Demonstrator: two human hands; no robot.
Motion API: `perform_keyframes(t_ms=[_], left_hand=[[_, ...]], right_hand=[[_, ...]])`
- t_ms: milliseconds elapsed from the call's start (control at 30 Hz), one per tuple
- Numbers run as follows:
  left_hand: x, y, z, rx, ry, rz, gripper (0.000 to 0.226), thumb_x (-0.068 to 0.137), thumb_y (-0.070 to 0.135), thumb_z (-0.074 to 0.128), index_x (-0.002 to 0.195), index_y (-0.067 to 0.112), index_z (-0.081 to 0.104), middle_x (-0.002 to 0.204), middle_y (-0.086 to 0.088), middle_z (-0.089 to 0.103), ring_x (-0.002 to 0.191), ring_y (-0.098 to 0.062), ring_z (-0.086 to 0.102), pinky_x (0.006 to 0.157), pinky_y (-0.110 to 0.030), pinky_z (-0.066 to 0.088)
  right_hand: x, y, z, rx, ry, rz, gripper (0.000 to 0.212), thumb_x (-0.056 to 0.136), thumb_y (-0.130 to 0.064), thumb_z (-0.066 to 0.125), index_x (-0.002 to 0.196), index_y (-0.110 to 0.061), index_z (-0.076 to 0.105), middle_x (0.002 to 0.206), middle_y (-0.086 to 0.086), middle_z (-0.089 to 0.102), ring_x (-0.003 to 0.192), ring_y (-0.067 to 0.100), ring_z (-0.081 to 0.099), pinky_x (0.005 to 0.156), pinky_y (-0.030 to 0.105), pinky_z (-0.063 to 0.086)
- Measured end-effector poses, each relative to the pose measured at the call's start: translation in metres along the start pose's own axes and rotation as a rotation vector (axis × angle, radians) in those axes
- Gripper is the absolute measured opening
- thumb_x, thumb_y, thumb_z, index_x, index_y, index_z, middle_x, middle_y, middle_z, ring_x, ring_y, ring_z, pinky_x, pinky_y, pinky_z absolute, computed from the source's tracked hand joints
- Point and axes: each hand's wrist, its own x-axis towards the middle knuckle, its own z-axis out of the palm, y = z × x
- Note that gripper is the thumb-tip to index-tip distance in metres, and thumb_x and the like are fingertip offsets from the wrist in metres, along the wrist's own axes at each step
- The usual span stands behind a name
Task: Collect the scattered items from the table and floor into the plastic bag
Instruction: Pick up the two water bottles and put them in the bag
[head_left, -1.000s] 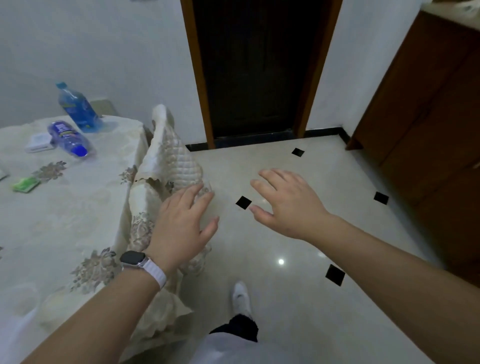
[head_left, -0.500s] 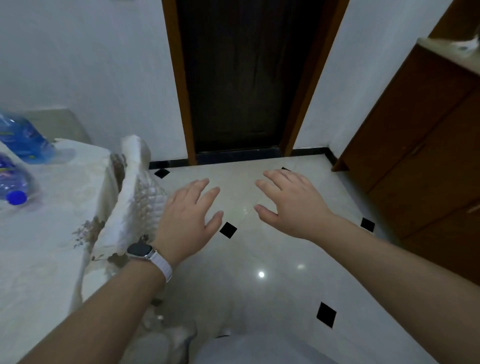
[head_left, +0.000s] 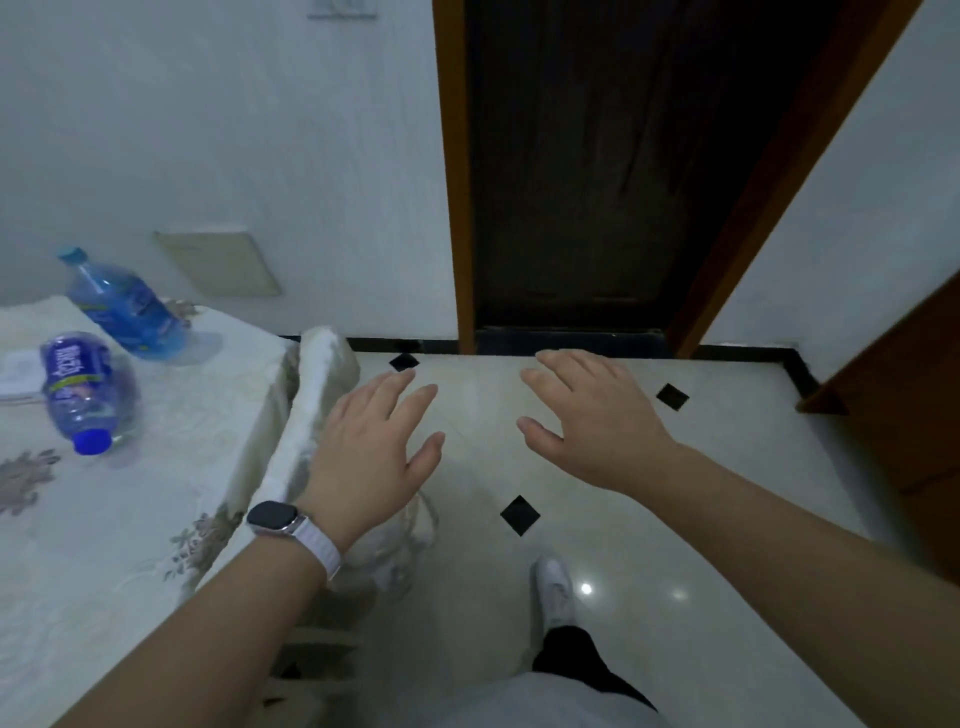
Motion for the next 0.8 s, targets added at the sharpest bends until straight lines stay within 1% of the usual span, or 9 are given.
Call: perform_keyframes(t_ms=[100, 233, 367, 433, 567, 667, 800], left_hand=[[0.032, -0.008, 0.009, 0.069, -0.003, -0.068, 0.048, 0.088, 0.041, 0.059, 0.127, 0.013, 0.062, 0.132, -0.014, 0.059, 0.119, -0.035, 0.055, 0.096, -0.048, 0.045], [0.078, -0.017, 0.011, 0.106, 0.029, -0.168, 0.047, 0.087, 0.04, 0.059, 0.125, 0.013, 0.063, 0.131, -0.013, 0.059, 0.118, -0.034, 0.056, 0.095, -0.049, 0.047], [0.106, -0.032, 0.009, 0.151, 0.03, -0.317, 0.047, 0.087, 0.041, 0.058, 0.127, 0.017, 0.061, 0.133, -0.011, 0.057, 0.123, -0.032, 0.054, 0.096, -0.047, 0.045], [0.107, -0.04, 0.006, 0.166, 0.038, -0.385, 0.047, 0.087, 0.041, 0.055, 0.128, 0.018, 0.061, 0.134, -0.01, 0.057, 0.124, -0.032, 0.052, 0.098, -0.046, 0.044], [0.1, -0.07, 0.001, 0.231, 0.065, -0.498, 0.049, 0.084, 0.041, 0.054, 0.124, 0.015, 0.063, 0.13, -0.014, 0.06, 0.118, -0.036, 0.056, 0.094, -0.046, 0.045], [0.09, -0.101, 0.005, 0.235, 0.069, -0.617, 0.049, 0.085, 0.043, 0.054, 0.125, 0.015, 0.063, 0.13, -0.014, 0.06, 0.119, -0.036, 0.056, 0.095, -0.046, 0.044], [0.081, -0.149, 0.013, 0.229, 0.115, -0.723, 0.048, 0.086, 0.043, 0.054, 0.124, 0.016, 0.064, 0.131, -0.013, 0.06, 0.119, -0.035, 0.056, 0.096, -0.046, 0.044]], right_hand=[[0.049, 0.023, 0.01, 0.044, 0.011, -0.096, 0.055, 0.092, -0.057, 0.043, 0.134, -0.023, 0.053, 0.141, 0.003, 0.051, 0.13, 0.023, 0.045, 0.108, 0.04, 0.034], [0.119, 0.05, 0.013, 0.127, 0.034, -0.249, 0.054, 0.09, -0.054, 0.045, 0.13, -0.019, 0.057, 0.137, 0.006, 0.054, 0.127, 0.025, 0.047, 0.106, 0.042, 0.035], [0.184, 0.06, 0.018, 0.14, 0.02, -0.408, 0.055, 0.091, -0.054, 0.043, 0.13, -0.019, 0.057, 0.137, 0.006, 0.052, 0.126, 0.025, 0.045, 0.105, 0.043, 0.035], [0.208, 0.054, 0.021, 0.18, 0.016, -0.451, 0.055, 0.09, -0.053, 0.044, 0.131, -0.019, 0.056, 0.137, 0.006, 0.052, 0.126, 0.026, 0.046, 0.105, 0.043, 0.035], [0.257, 0.027, 0.033, 0.218, 0.034, -0.588, 0.053, 0.088, -0.052, 0.045, 0.125, -0.016, 0.06, 0.133, 0.009, 0.056, 0.12, 0.028, 0.05, 0.101, 0.043, 0.037], [0.295, -0.002, 0.044, 0.217, 0.016, -0.647, 0.054, 0.088, -0.054, 0.043, 0.123, -0.017, 0.061, 0.131, 0.008, 0.056, 0.119, 0.028, 0.051, 0.099, 0.042, 0.037], [0.339, -0.048, 0.056, 0.219, -0.033, -0.715, 0.054, 0.088, -0.055, 0.039, 0.123, -0.019, 0.06, 0.131, 0.005, 0.056, 0.121, 0.025, 0.049, 0.101, 0.04, 0.036]])
